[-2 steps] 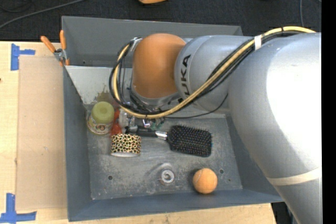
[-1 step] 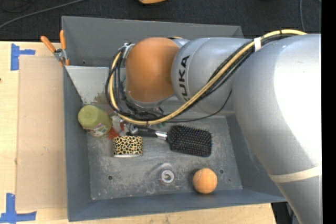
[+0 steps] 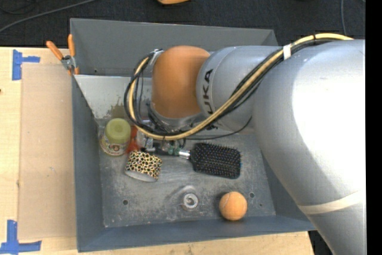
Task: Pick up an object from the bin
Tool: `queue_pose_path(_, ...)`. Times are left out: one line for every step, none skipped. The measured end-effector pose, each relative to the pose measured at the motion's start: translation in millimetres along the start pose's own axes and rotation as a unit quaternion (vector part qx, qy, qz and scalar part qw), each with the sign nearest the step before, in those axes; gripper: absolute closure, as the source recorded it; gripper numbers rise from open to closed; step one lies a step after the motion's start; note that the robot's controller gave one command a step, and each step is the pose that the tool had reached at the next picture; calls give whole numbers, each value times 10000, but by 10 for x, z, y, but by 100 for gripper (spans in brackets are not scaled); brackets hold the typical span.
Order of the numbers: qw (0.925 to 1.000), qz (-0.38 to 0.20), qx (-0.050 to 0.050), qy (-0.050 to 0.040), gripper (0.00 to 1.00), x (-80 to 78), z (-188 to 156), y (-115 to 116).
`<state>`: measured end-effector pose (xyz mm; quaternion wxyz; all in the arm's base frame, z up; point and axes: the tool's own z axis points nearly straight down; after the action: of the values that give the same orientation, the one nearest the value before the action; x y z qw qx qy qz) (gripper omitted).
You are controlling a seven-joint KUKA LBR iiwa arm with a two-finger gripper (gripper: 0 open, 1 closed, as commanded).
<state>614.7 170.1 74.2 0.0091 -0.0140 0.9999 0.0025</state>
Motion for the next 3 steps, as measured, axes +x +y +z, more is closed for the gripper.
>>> queue_pose_path(10000,0,4,-3,100,-1,1,-4)
queue_pose_path(10000,5,4,-3,100,-1,1,-6)
queue_pose_path(10000,9,3,-3,100,-2,2,-8)
